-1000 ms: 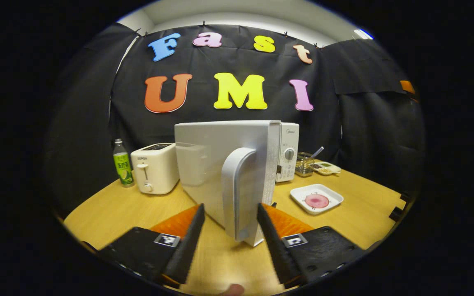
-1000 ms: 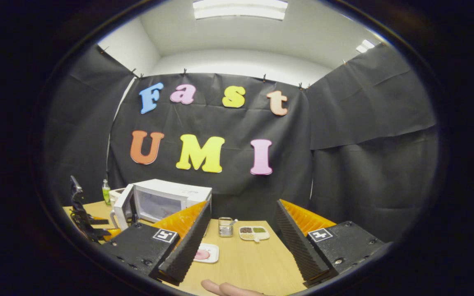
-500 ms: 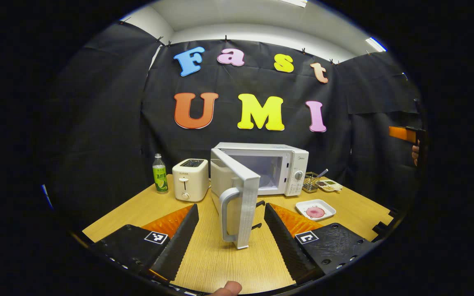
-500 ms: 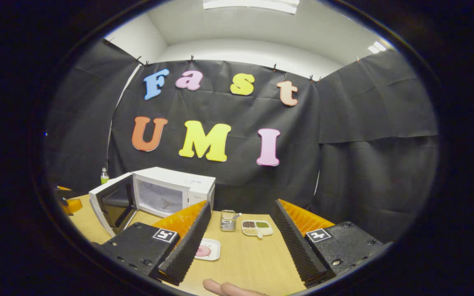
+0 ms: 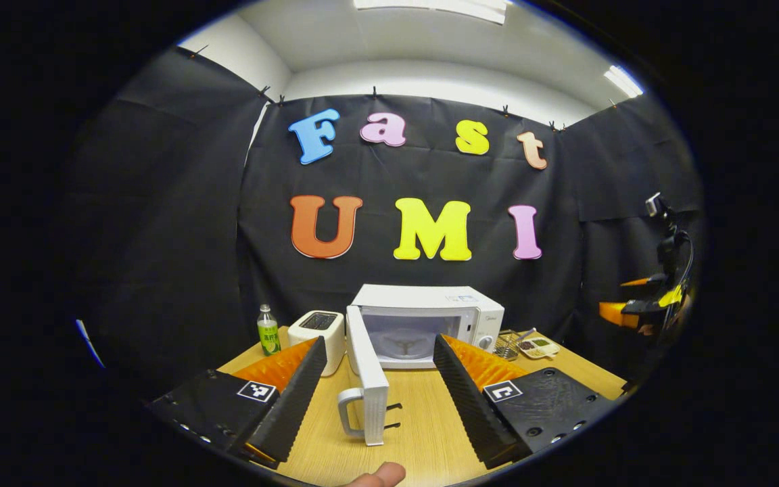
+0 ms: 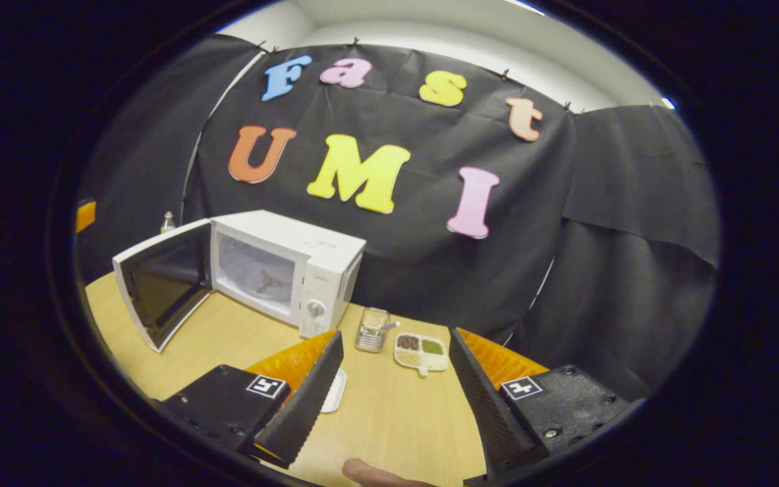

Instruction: Open the microwave oven with the left hand, put the food in, and close the microwave oven.

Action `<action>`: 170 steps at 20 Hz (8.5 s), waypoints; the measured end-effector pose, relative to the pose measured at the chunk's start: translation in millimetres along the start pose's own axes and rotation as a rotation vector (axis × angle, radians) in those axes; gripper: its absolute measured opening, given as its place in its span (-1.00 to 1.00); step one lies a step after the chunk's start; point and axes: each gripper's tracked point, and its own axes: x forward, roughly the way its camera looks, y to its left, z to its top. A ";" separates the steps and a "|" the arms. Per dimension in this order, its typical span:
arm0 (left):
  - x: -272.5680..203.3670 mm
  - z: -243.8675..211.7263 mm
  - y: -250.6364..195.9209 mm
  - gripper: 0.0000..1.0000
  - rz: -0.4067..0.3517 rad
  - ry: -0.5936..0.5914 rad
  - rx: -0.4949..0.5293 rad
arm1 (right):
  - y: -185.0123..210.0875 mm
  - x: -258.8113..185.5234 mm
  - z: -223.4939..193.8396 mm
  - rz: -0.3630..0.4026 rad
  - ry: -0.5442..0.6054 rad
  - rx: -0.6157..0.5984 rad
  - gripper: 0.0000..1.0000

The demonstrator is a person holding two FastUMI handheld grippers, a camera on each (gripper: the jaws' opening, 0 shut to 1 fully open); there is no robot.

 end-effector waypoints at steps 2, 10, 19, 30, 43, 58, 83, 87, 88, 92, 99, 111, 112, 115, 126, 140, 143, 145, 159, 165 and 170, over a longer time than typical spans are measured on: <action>1.8 17.2 -6.1 0.91 0.008 -0.047 0.010 | 8.9 32.8 -27.4 0.060 0.121 0.003 1.00; -2.1 38.6 -21.8 0.69 0.001 -0.122 0.008 | 76.5 131.5 -132.6 0.339 0.627 0.133 0.87; -3.5 27.8 -8.5 0.90 0.051 -0.084 0.012 | 106.8 189.7 -194.0 0.447 0.943 0.361 0.29; 6.7 14.5 -17.2 0.90 0.044 -0.039 0.064 | 107.2 217.6 -211.6 0.557 1.028 0.354 -1.00; -17.6 26.7 -8.8 0.90 0.011 -0.087 0.011 | 134.4 180.6 -172.0 0.642 1.005 0.663 -0.93; -34.5 4.9 51.9 0.90 0.026 -0.052 0.014 | 244.8 176.5 -78.1 0.529 0.841 0.983 -0.93; -3.3 -54.4 51.7 0.92 -0.050 0.039 0.121 | 362.6 339.6 -4.9 0.148 0.298 1.746 -0.87; 3.8 -65.9 50.0 0.92 -0.054 0.055 0.166 | 355.1 356.6 -3.9 0.075 0.207 1.717 -0.84; 4.5 -68.8 50.5 0.93 -0.051 0.059 0.176 | 356.9 360.2 -2.5 0.071 0.198 1.702 -0.84; 2.5 -72.9 46.2 0.91 -0.066 0.054 0.141 | 367.4 372.1 2.0 0.101 0.181 1.666 -0.79; -1.9 -81.5 58.6 0.91 -0.031 0.068 0.118 | 347.6 375.1 20.2 0.077 0.013 1.481 -0.88; -23.7 -74.2 81.9 0.92 0.042 0.051 0.090 | 303.2 333.9 40.4 0.081 -0.141 0.813 0.57; -24.2 -74.2 84.6 0.92 0.051 0.048 0.095 | 299.4 327.3 44.7 0.080 -0.163 0.766 0.70; -24.9 -77.1 92.7 0.92 0.076 0.051 0.090 | 280.3 304.9 59.6 0.075 -0.227 0.657 0.82; -18.9 -85.5 115.0 0.77 0.159 0.050 0.055 | 171.3 153.2 116.5 0.071 -0.449 0.349 1.00; 24.1 -130.8 92.6 -1.00 0.049 0.053 0.072 | 86.4 -77.1 105.8 0.023 -0.526 0.189 1.00; 35.9 -146.5 81.6 -1.00 0.020 0.068 0.059 | 60.6 -100.0 96.8 -0.027 -0.531 0.173 1.00; 45.1 -156.1 79.4 -1.00 0.020 0.081 0.048 | 46.0 -108.0 96.9 -0.077 -0.549 0.142 1.00; 101.3 -188.6 1.9 -1.00 -0.115 0.117 -0.001 | -9.7 -123.1 69.0 -0.120 -0.553 0.185 1.00; 144.9 -204.6 -30.1 -1.00 -0.235 0.123 -0.025 | -27.6 -123.8 61.9 -0.146 -0.551 0.189 1.00; 155.7 -200.4 -64.0 -1.00 -0.319 0.086 0.065 | -31.1 -126.3 62.5 -0.145 -0.547 0.196 1.00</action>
